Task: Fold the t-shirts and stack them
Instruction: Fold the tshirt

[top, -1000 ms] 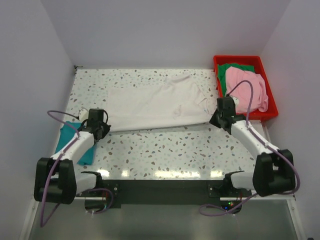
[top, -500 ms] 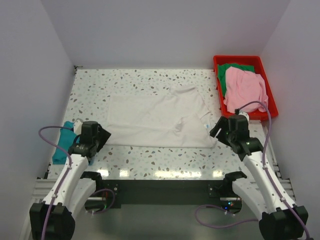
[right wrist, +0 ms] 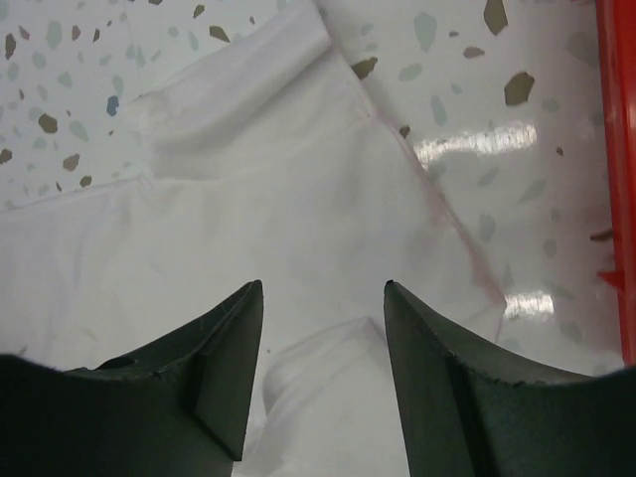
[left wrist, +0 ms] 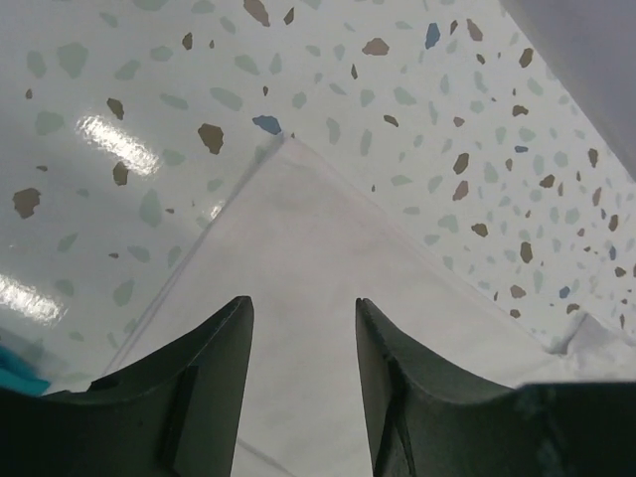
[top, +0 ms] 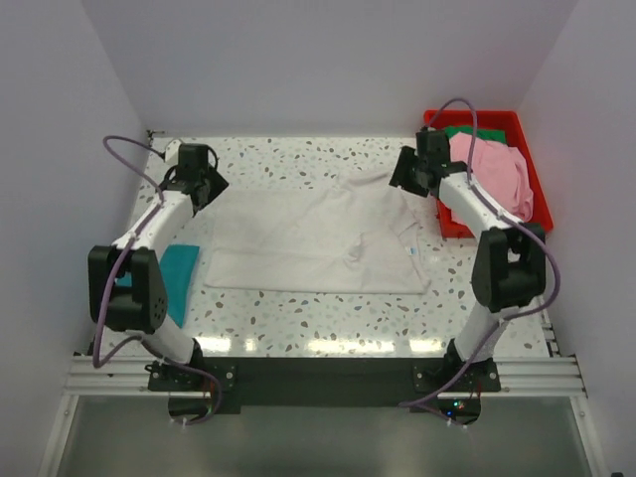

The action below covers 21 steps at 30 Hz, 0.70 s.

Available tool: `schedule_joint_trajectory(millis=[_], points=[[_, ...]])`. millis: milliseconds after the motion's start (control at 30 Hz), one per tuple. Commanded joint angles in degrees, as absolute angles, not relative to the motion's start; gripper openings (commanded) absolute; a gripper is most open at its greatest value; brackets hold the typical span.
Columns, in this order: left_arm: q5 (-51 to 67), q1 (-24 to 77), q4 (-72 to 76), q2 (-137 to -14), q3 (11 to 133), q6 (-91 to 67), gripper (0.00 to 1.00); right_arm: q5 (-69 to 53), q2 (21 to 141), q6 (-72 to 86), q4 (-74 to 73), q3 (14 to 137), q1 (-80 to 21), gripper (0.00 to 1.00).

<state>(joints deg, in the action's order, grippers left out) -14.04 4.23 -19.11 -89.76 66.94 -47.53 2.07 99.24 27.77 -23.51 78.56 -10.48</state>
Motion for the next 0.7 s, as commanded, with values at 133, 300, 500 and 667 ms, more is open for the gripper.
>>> schedule_joint_trajectory(millis=[133, 300, 500, 667], points=[[-15.0, 3.4, -18.0, -107.6, 80.8, -44.4, 0.47, 5.9, 115.7, 23.0, -23.9, 99.6, -10.2, 0.55], [-15.6, 3.4, -19.1, -116.3, 87.9, -46.1, 0.44, 5.9, 123.5, 22.3, -25.0, 107.3, -10.3, 0.55], [-17.9, 3.3, -20.5, -121.0, 91.0, -48.0, 0.42, 5.6, 127.7, 21.7, -25.4, 111.1, -10.3, 0.55], [-18.2, 3.3, -22.0, -123.8, 92.5, -48.5, 0.41, 5.8, 130.4, 21.2, -25.9, 112.6, -10.4, 0.55]])
